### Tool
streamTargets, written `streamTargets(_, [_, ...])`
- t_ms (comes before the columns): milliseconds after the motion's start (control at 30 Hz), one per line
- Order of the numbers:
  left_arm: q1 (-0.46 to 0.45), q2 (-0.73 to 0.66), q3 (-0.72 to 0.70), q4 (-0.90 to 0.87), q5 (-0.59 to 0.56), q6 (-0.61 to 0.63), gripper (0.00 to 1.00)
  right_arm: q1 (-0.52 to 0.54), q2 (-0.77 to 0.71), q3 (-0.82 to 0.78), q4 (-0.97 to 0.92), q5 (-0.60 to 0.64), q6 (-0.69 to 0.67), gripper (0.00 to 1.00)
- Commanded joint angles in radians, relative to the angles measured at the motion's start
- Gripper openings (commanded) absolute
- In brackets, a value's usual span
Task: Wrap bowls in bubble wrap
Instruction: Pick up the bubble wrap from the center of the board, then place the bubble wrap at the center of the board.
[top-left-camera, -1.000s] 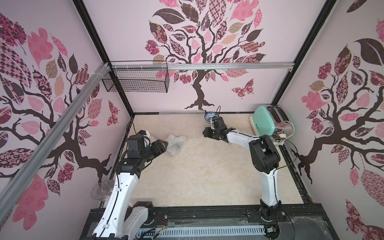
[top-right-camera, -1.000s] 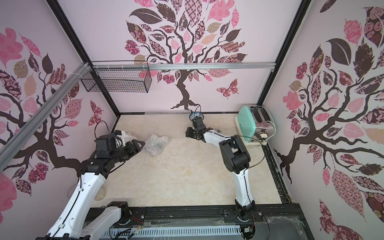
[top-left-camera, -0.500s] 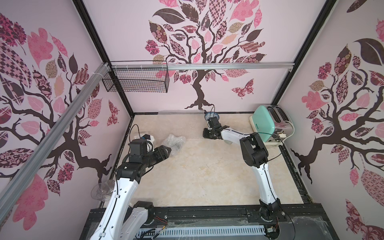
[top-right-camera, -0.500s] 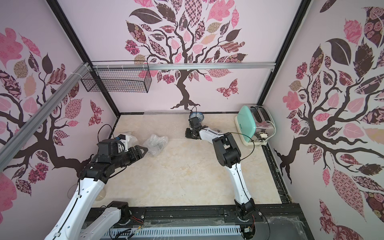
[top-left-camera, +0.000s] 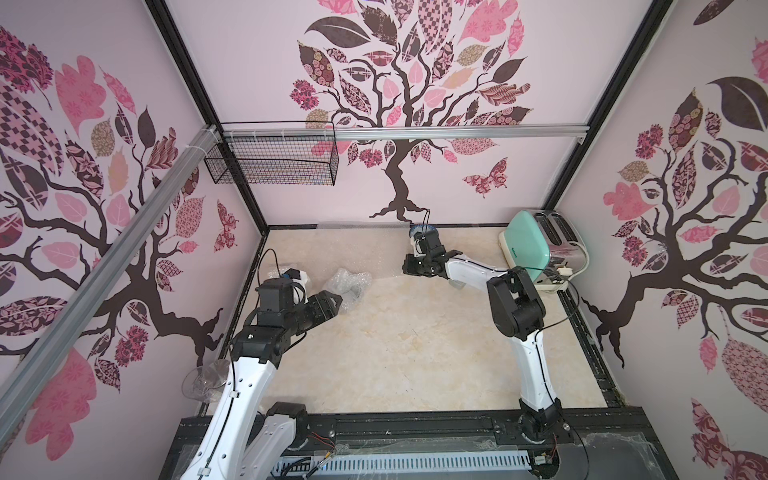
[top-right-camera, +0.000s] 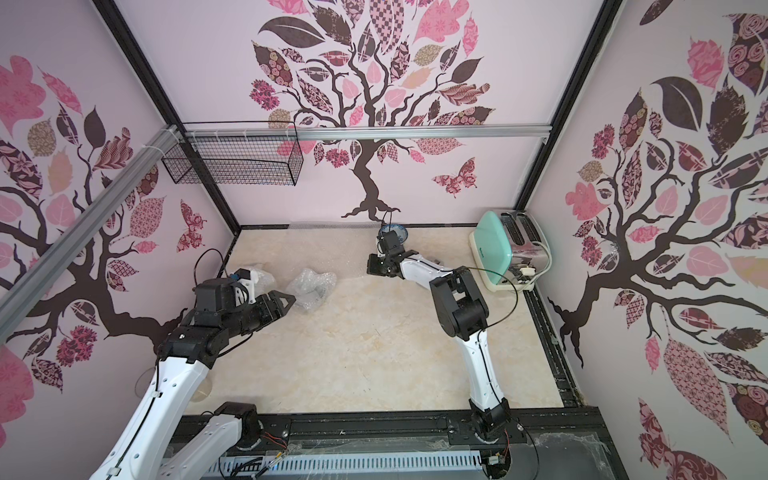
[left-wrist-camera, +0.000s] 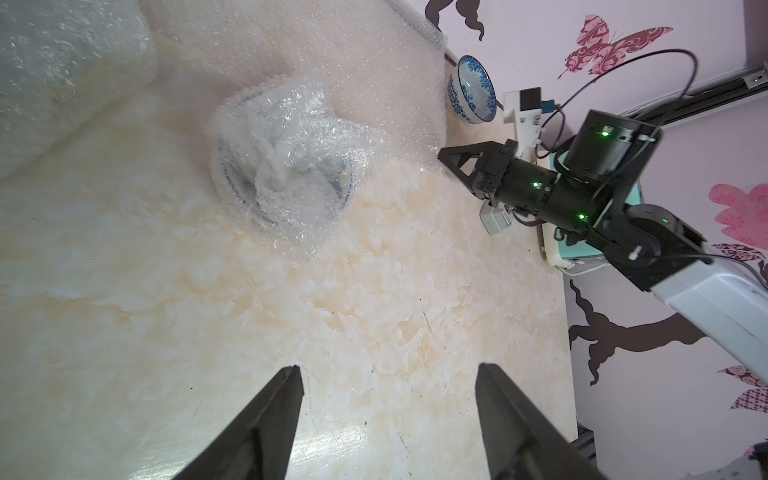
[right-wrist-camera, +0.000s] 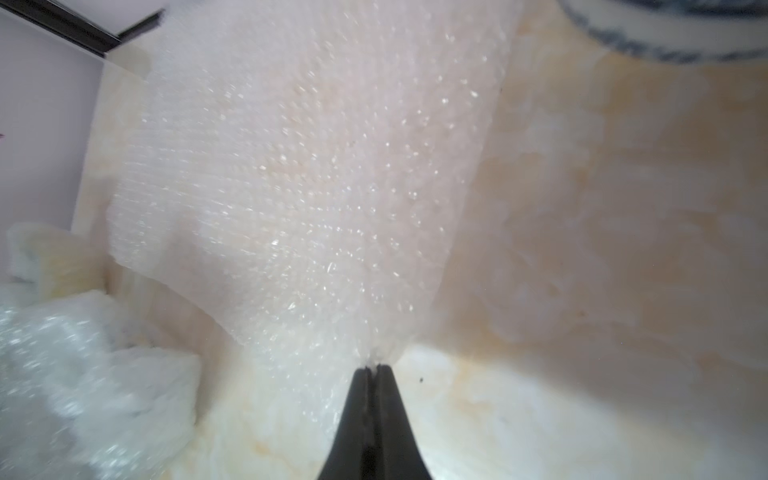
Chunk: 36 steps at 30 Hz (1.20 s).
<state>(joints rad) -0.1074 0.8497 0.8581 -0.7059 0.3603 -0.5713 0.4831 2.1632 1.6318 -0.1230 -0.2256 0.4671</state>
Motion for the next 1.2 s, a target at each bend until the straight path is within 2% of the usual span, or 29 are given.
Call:
streamTargets(0, [-0.003,-0.010,-0.005,-0.005,-0.001,0.017,0.72,0.005,-0.143,-0.039,0.068,0.012,-0.016,0.00])
streamTargets(167, [-0.003,-0.011,-0.005,-0.005,-0.001,0.019,0.72,0.007,-0.327,-0.186,0.053,0.094,-0.033,0.00])
streamTargets(300, [-0.003,-0.011,-0.005,-0.003,-0.001,0.019,0.72,0.007,-0.514,-0.390,0.031,0.138,-0.021,0.00])
streamTargets(467, [-0.004,-0.012,-0.004,0.000,0.005,0.019,0.72,0.007,-0.775,-0.669,-0.007,0.249,-0.018,0.00])
streamTargets(767, [-0.003,0.007,-0.004,0.015,0.024,0.016,0.71,0.009,-1.180,-1.032,-0.276,0.064,0.028,0.00])
streamTargets(833, [-0.003,0.023,-0.005,0.030,0.043,0.013,0.71,0.080,-1.269,-1.060,-0.291,0.060,0.079,0.00])
streamTargets(900, [-0.005,0.046,-0.002,0.043,0.063,0.012,0.70,0.160,-1.290,-1.017,-0.348,0.044,0.120,0.00])
streamTargets(967, [-0.009,0.066,-0.001,0.055,0.076,0.010,0.69,0.166,-1.281,-0.963,-0.448,0.003,0.111,0.00])
streamTargets(1033, [-0.022,0.082,0.001,0.061,0.080,0.008,0.68,0.166,-1.301,-0.921,-0.549,0.025,0.089,0.00])
streamTargets(1167, [-0.048,0.100,-0.009,0.084,0.086,-0.004,0.68,0.166,-1.389,-0.945,-0.590,0.026,0.114,0.00])
